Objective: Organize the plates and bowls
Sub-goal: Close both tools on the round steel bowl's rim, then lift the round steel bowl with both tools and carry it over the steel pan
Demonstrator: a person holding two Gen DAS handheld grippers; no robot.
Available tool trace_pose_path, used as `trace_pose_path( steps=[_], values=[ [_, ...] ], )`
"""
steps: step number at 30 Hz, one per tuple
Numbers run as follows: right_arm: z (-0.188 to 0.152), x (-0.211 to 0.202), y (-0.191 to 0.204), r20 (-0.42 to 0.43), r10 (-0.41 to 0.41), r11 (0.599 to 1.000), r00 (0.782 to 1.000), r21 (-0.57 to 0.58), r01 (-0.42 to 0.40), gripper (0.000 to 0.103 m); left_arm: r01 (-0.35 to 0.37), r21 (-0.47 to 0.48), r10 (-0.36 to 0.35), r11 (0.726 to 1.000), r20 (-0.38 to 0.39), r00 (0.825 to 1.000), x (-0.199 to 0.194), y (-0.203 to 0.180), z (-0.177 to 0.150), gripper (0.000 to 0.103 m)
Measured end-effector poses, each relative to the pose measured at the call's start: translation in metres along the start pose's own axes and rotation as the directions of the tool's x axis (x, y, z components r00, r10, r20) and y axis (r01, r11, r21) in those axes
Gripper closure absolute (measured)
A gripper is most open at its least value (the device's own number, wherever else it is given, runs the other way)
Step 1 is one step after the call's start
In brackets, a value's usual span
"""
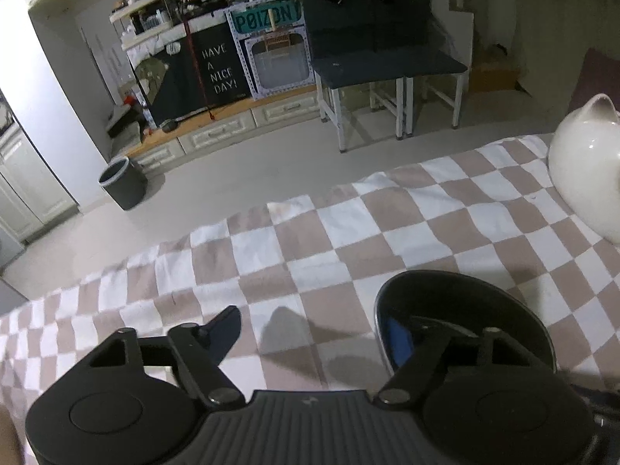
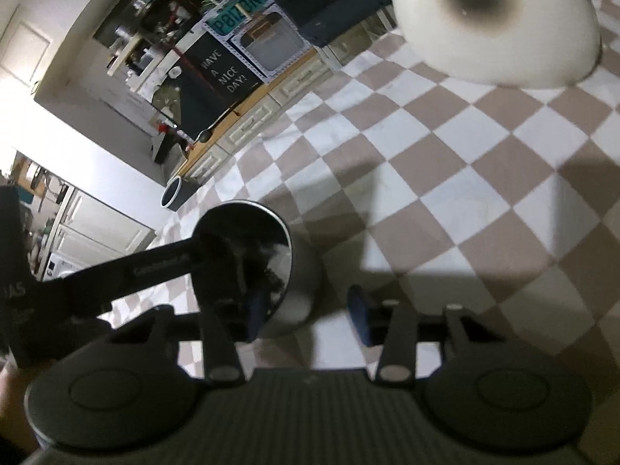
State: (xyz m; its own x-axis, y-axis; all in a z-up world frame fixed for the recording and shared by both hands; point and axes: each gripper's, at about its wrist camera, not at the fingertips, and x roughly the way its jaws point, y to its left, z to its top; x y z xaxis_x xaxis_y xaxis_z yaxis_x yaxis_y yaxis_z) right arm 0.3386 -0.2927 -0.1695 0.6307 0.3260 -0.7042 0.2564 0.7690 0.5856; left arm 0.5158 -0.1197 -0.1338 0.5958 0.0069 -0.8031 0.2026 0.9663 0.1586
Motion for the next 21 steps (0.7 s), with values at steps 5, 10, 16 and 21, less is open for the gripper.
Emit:
trace_pose_path(
  steps=[5,10,16,21],
  values=[
    [0.001,-0.008,0.001,0.022,0.02,0.999,1.0,-0.048,-0.019,0.082,0.13,-0.054,-0.132,0.99,-0.026,0.991,-0.008,0.003,-0.004,0.091],
    [-0.004,-0.006,0.019,0.038,-0.03,0.984,0.999,-0.172,0.036,0.091,0.151,-0.049,-0.151,0.987,-0.009,0.988,-0.022,0.001,-0.009,0.096],
    [-0.005,-0.019,0.018,0.031,-0.019,0.983,0.999,-0.181,0.025,0.095,0.17,-0.085,-0.17,0.982,0.007,0.985,-0.046,0.013,-0.024,0.096],
    [-0.011,-0.029,0.031,0.021,0.002,0.975,1.0,-0.222,0.003,0.096,0.174,-0.105,-0.17,0.979,0.051,0.984,-0.08,0.024,-0.037,0.096]
  ],
)
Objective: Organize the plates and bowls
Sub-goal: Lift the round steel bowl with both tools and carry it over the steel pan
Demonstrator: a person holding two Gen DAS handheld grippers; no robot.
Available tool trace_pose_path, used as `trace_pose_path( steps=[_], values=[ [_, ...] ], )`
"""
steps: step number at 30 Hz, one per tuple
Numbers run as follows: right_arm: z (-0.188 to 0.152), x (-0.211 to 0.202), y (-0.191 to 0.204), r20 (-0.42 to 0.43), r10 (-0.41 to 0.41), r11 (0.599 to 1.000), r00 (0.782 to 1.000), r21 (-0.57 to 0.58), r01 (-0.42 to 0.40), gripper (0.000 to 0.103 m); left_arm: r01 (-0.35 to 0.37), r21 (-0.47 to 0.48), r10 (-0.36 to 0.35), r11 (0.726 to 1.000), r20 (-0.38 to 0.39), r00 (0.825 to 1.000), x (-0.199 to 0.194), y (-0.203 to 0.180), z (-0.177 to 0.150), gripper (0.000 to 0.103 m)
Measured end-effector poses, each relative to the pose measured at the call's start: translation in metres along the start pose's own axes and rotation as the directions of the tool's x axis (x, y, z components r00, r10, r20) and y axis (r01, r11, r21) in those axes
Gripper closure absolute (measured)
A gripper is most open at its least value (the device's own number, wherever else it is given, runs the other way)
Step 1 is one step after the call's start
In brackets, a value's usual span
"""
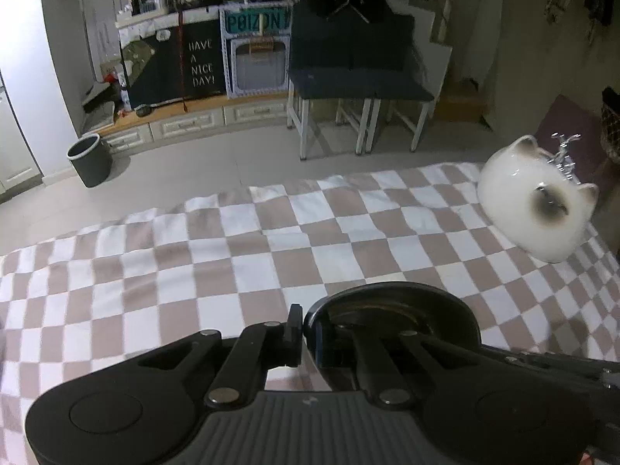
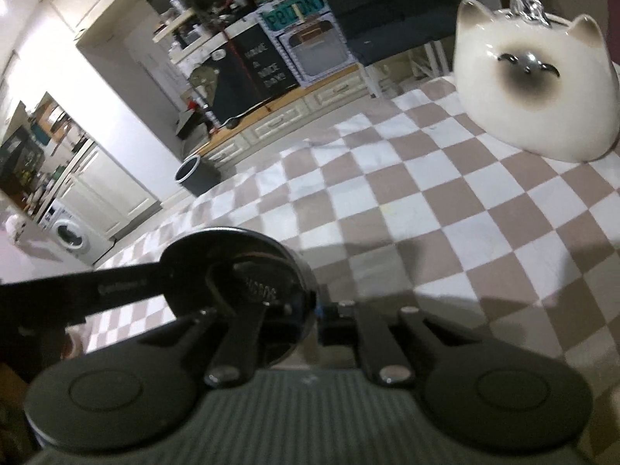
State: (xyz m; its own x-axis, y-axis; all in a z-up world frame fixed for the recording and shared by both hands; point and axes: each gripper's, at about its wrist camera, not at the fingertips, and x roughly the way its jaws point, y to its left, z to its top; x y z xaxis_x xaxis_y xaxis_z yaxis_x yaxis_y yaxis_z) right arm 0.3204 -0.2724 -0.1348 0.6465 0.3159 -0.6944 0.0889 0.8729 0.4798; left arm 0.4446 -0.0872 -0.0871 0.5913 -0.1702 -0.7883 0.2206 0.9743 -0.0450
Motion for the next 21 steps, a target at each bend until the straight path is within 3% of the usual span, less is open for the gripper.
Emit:
trace_pose_path(
  steps=[12,21],
  values=[
    [-0.028,-0.076,0.043,0.042,0.094,0.99,0.995,-0.106,-0.089,0.096,0.005,-0.034,0.0,0.999,0.141,0.99,-0.118,0.014,-0.043,0.093],
    [-0.063,-0.126,0.079,0.049,0.153,0.975,0.987,-0.168,-0.143,0.095,-0.016,-0.068,0.029,0.998,0.193,0.981,-0.196,0.029,-0.095,0.092]
  ],
)
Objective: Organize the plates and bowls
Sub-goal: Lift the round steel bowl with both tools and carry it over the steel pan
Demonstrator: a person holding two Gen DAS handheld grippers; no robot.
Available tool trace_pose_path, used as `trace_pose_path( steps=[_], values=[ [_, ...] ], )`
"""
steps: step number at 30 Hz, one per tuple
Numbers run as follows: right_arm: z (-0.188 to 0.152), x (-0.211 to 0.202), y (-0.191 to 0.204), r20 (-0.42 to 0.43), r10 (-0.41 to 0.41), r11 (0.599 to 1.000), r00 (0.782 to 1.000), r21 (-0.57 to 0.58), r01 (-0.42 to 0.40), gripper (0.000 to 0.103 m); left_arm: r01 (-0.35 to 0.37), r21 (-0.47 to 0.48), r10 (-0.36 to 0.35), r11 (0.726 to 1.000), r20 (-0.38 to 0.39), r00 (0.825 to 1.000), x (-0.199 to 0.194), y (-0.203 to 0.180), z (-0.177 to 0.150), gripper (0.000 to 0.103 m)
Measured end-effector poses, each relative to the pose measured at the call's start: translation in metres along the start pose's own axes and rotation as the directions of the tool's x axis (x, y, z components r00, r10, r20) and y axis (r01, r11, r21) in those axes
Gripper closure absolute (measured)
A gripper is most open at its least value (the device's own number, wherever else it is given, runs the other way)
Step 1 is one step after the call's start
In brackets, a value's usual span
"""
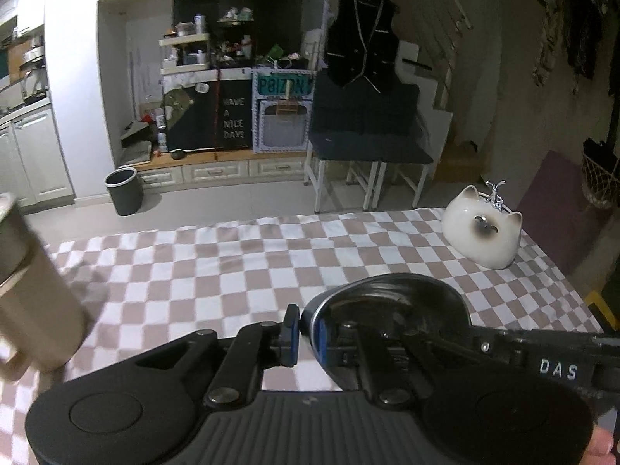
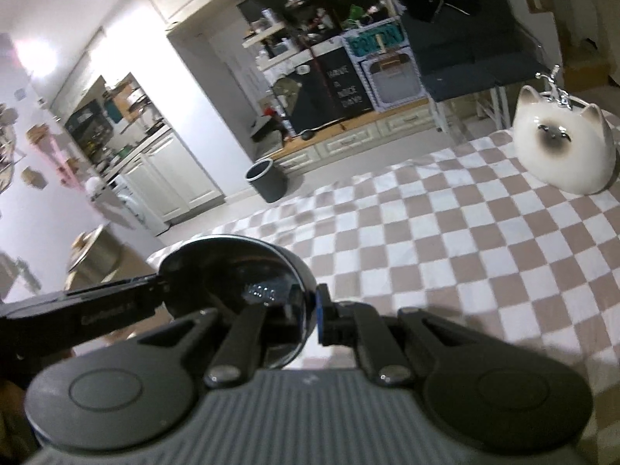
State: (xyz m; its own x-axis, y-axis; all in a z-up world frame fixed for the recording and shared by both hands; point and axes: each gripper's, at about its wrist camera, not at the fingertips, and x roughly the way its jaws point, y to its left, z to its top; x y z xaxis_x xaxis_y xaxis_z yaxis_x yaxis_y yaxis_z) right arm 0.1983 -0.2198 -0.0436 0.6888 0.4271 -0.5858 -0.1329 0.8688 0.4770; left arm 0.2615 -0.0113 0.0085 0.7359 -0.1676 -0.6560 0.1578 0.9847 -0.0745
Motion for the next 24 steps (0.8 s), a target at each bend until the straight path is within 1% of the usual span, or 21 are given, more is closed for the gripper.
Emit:
trace_pose_path(
  steps=[4,8,10,12,16,19,21,24],
  values=[
    [-0.019,-0.004,0.014,-0.023,0.046,0.999,0.999,-0.014,-0.047,0.095,-0.019,-0.027,0.019,0.999,0.009,1.0,-0.027,0.019,-0.018,0.092],
    [-0.041,-0.005,0.031,-0.05,0.104,0.994,0.993,-0.015,-0.105,0.094,-0.048,-0.057,0.048,0.997,0.006,0.999,-0.049,0.042,-0.043,0.092],
    [-0.053,-0.001,0.039,-0.086,0.133,0.99,0.987,-0.027,-0.136,0.094,-0.063,-0.074,0.063,0.995,-0.001,0.998,-0.056,0.054,-0.056,0.093],
    [-0.063,0.003,0.048,-0.12,0.146,0.987,0.982,-0.057,-0.153,0.093,-0.078,-0.095,0.078,0.992,-0.007,0.997,-0.061,0.067,-0.069,0.094],
    [-0.074,0.014,0.065,-0.173,0.167,0.976,0.971,-0.113,-0.188,0.092,-0.098,-0.131,0.098,0.987,-0.008,0.995,-0.064,0.086,-0.092,0.095],
    [-0.082,0.024,0.073,-0.215,0.164,0.97,0.963,-0.141,-0.196,0.092,-0.104,-0.185,0.099,0.977,-0.038,0.994,-0.061,0.099,-0.098,0.094],
    [-0.084,0.032,0.077,-0.235,0.164,0.967,0.958,-0.151,-0.203,0.092,-0.116,-0.169,0.112,0.979,-0.032,0.993,-0.06,0.101,-0.099,0.094],
    [-0.083,0.039,0.083,-0.254,0.162,0.966,0.954,-0.158,-0.206,0.092,-0.127,-0.169,0.119,0.977,-0.057,0.991,-0.054,0.106,-0.103,0.094]
  ],
)
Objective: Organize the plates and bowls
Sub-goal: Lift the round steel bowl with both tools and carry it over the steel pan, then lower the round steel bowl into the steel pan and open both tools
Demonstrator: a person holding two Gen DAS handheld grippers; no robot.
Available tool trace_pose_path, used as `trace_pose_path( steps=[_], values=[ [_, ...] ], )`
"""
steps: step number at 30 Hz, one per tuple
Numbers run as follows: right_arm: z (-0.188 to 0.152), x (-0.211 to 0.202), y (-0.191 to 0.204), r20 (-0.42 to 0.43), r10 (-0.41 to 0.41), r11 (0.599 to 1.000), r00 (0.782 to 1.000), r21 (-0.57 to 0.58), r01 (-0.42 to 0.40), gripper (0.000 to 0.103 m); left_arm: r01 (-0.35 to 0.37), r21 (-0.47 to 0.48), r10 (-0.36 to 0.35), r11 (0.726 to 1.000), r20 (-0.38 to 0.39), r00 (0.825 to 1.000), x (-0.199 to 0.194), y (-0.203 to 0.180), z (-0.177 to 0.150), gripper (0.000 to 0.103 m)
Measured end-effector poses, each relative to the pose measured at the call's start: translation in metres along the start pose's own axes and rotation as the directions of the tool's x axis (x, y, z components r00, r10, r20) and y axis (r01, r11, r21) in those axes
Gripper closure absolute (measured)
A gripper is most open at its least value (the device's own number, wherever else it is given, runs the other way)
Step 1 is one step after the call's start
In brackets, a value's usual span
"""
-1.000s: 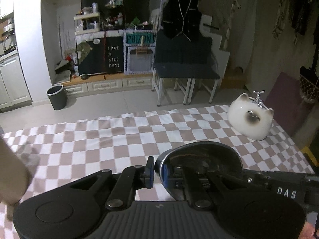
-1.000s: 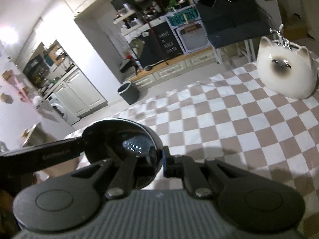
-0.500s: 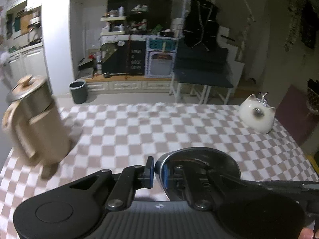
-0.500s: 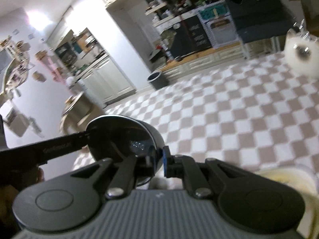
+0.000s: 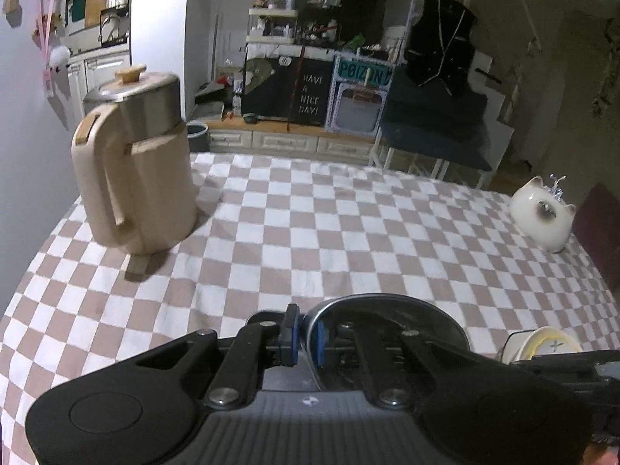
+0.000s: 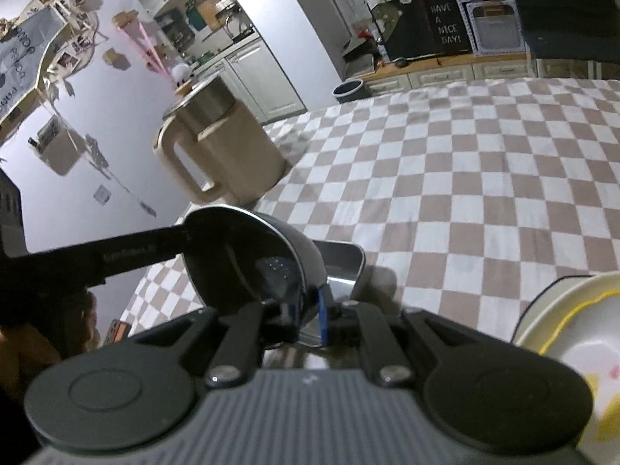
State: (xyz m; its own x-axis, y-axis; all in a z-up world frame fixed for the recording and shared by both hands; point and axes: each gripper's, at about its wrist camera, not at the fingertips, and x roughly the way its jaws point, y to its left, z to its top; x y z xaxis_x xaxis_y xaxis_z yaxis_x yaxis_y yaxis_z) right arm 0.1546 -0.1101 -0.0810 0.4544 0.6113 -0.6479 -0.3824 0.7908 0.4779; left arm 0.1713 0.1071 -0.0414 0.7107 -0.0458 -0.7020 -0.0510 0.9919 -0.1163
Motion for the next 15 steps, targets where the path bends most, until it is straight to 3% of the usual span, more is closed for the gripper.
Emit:
trace_pose_path(
  steps=[9,15],
  values=[
    [-0.017,0.028,0.021,-0.109,-0.042,0.999,0.993,-0.002,0.042,0.092,-0.055,0.051,0.059,0.997,-0.07,0.996,0.03,0.006,-0.004,0.094],
    [-0.019,0.043,0.018,-0.123,-0.067,0.998,0.99,0.007,0.068,0.093,-0.074,0.068,0.08,0.995,-0.098,0.992,0.046,0.004,-0.004,0.094]
  ],
)
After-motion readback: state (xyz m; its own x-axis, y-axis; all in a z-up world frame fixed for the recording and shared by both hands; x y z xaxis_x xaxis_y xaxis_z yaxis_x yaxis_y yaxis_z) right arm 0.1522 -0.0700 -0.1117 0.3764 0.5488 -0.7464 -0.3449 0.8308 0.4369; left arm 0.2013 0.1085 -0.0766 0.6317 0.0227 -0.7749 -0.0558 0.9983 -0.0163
